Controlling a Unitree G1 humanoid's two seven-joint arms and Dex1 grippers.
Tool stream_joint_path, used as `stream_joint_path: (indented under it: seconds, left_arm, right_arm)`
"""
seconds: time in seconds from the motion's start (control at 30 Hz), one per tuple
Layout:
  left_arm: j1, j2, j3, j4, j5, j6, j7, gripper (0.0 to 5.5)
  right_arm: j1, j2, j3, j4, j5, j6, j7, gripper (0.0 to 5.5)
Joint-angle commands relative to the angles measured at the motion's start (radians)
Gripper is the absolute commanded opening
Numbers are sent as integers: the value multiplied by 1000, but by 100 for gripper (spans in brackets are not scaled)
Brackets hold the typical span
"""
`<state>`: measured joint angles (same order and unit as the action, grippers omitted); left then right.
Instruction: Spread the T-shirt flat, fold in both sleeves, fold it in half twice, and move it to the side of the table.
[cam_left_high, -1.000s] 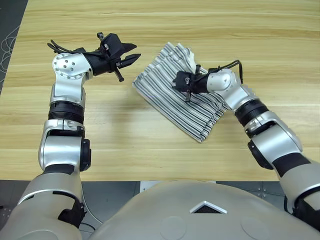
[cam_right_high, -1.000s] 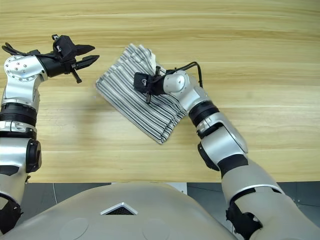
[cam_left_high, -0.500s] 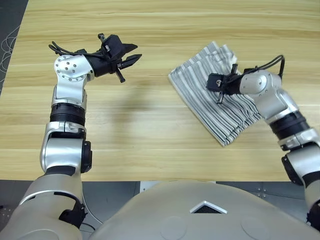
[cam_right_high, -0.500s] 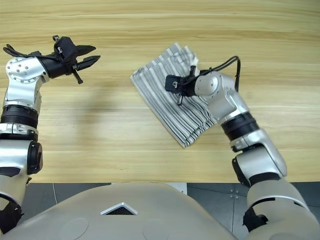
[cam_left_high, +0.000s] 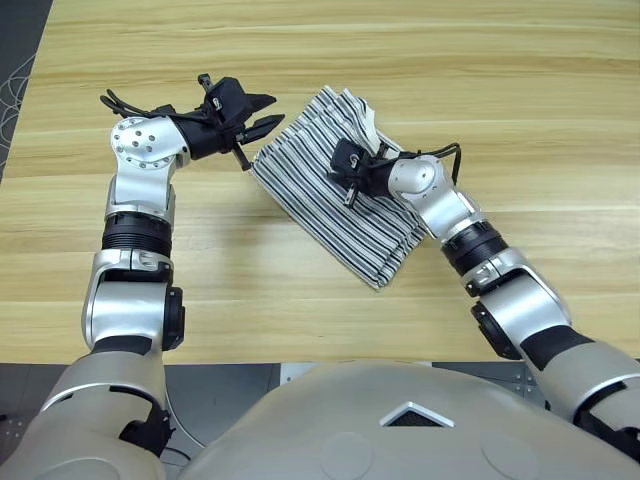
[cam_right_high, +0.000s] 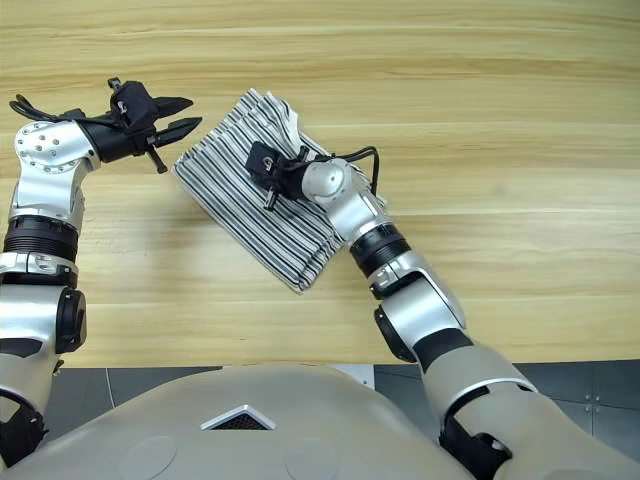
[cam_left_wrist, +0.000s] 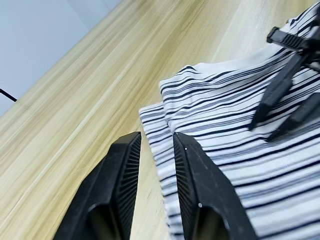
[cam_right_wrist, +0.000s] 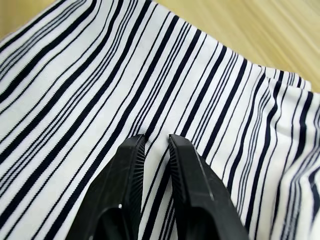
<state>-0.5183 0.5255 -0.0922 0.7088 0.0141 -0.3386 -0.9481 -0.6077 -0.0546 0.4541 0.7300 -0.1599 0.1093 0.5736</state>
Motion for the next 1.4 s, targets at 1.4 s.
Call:
stream_joint_path:
  seconds: [1.4]
  left_arm:
    - [164, 35, -60, -297, -14, 32, -31, 119]
  right_arm:
    - [438, -702, -180, -639, -121, -63, 193, 88]
